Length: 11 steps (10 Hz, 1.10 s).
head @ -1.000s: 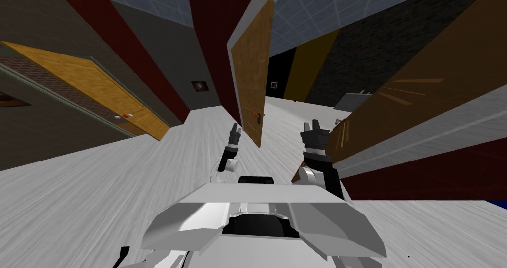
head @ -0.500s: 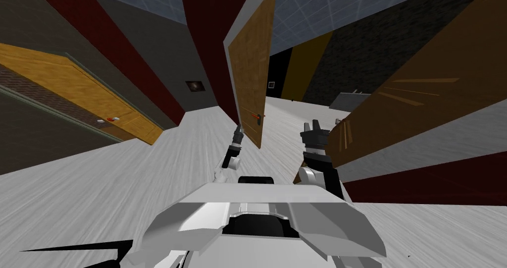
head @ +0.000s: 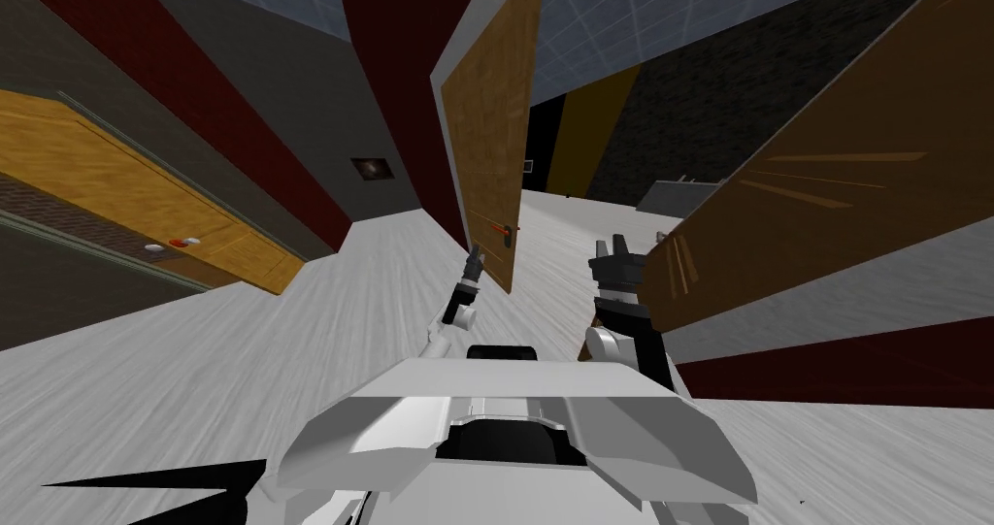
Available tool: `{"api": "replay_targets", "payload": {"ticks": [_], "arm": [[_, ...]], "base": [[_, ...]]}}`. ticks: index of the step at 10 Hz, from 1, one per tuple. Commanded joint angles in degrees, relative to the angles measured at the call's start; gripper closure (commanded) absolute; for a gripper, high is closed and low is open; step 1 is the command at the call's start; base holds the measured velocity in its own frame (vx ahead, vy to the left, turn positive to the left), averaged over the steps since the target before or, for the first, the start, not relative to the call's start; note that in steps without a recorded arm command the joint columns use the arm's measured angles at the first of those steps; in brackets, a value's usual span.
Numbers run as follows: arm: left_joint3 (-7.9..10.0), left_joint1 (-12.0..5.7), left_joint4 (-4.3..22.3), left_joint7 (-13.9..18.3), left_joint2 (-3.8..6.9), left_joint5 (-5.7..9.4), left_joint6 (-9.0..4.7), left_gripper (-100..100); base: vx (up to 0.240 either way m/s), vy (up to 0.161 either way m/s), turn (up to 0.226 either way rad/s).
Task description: Push the door open
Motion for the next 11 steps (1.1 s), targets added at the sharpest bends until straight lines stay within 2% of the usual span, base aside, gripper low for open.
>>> {"api": "replay_targets", "payload": {"ticks": [1, 2, 6, 7, 11], "arm": [[-0.68, -1.12, 1.9, 0.4, 0.29, 0.61, 0.03, -100], [-1.57, -2.78, 4.4, 0.8, 0.36, 1.34, 0.21, -100], [-3.36, -6.11, 9.5, 1.5, 0.48, 2.81, 0.59, -100], [-4.24, -7.75, 11.9, 1.8, 0.52, 3.53, 0.78, -100], [-5.98, -10.97, 16.8, 2.6, 0.56, 4.96, 1.14, -100]], "base": [[0.072, 0.073, -0.094], [0.106, 0.102, -0.133], [0.087, 0.095, -0.094], [0.122, 0.114, -0.168], [0.083, 0.102, -0.085]]}}
